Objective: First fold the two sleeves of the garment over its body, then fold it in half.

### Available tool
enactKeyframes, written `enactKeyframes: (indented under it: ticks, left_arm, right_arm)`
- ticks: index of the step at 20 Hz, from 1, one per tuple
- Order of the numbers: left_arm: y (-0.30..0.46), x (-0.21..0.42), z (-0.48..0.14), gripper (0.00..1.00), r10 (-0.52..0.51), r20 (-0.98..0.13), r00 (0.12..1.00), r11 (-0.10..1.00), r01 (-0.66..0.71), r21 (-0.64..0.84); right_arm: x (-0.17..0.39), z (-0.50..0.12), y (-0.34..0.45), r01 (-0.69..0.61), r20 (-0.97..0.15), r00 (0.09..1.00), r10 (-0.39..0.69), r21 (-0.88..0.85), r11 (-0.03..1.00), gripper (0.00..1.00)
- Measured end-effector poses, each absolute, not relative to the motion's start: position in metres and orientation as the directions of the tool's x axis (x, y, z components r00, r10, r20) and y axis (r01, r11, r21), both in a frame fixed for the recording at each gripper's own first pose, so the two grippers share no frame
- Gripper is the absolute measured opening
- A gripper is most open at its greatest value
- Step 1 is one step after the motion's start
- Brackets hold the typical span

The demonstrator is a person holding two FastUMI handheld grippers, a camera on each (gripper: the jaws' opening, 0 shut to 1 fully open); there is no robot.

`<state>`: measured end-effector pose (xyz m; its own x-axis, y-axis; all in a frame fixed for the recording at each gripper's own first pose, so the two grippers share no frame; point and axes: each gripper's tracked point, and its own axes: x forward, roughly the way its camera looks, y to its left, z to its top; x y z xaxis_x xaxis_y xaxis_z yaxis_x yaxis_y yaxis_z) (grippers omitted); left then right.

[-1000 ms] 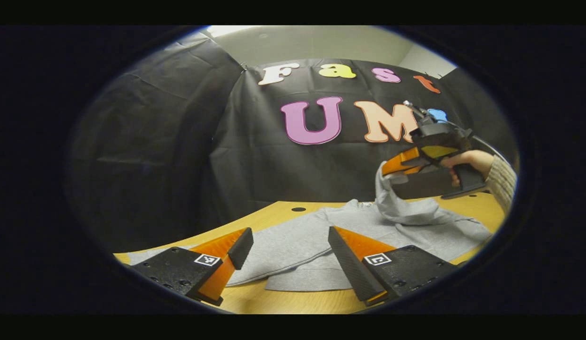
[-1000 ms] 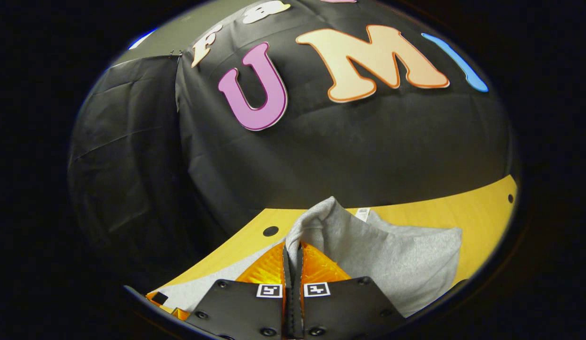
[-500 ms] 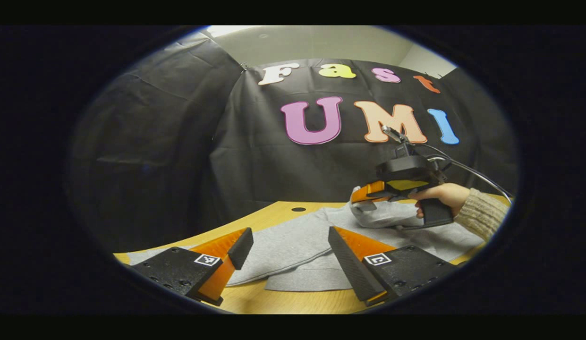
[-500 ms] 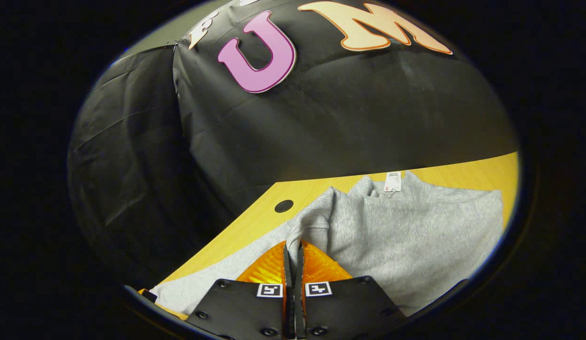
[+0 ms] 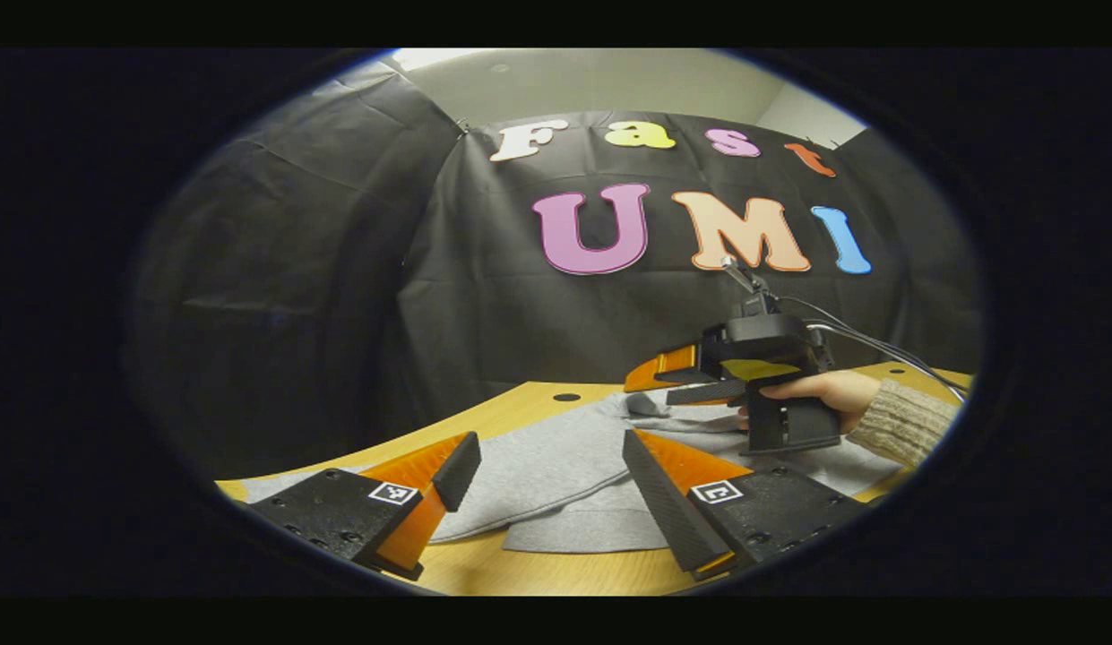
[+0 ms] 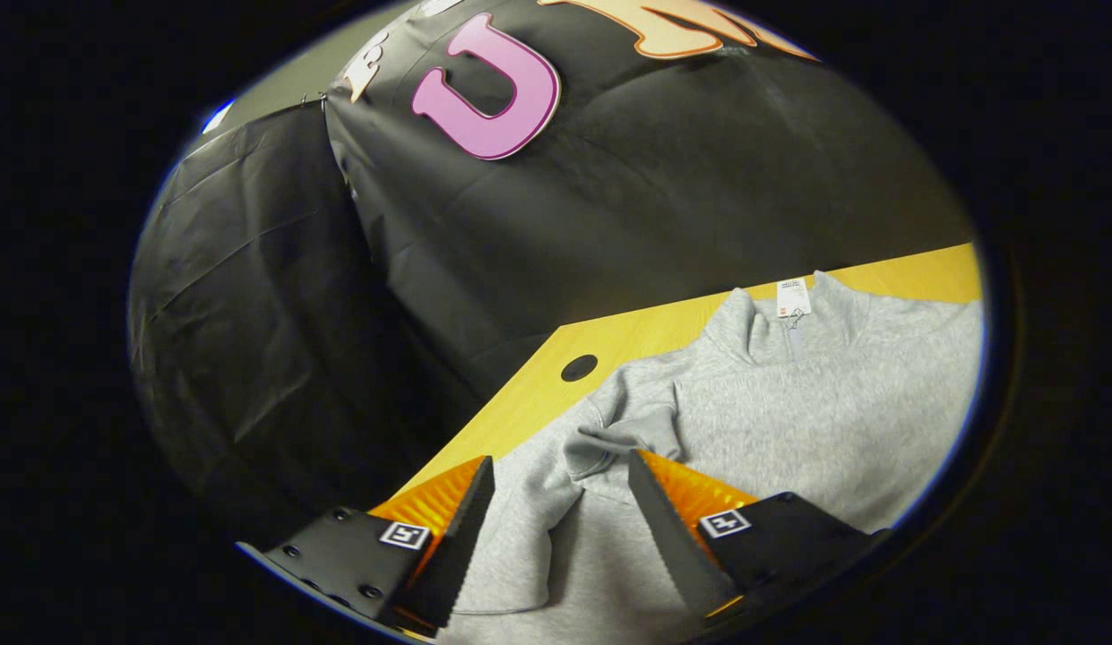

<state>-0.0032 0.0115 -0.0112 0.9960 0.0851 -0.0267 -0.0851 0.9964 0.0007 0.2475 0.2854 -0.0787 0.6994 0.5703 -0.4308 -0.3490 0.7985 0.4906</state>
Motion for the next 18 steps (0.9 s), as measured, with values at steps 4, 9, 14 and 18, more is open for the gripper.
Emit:
enactKeyframes:
  ticks: [4, 9, 14, 18]
  left_arm:
    - [0.011, -0.003, -0.011, 0.94, 0.085, -0.027, 0.996, 0.996, -0.085, 0.001]
    - [0.01, -0.003, -0.011, 0.94, 0.079, -0.028, 0.996, 0.997, -0.079, 0.001]
    - [0.008, -0.004, -0.011, 0.94, 0.045, -0.025, 0.999, 0.999, -0.045, 0.0]
    - [0.008, 0.0, -0.017, 0.94, 0.011, -0.065, 0.998, 1.0, -0.01, 0.026]
  right_arm:
    - [0.244, -0.069, 0.273, -0.361, -0.43, 0.711, 0.557, 0.457, 0.813, 0.98]
    - [0.221, -0.04, 0.234, -0.376, -0.396, 0.745, 0.537, 0.416, 0.828, 0.97]
    - [0.185, -0.006, 0.166, -0.354, -0.342, 0.814, 0.47, 0.349, 0.868, 0.97]
    - [0.146, 0.016, 0.113, -0.314, -0.283, 0.865, 0.414, 0.337, 0.887, 0.97]
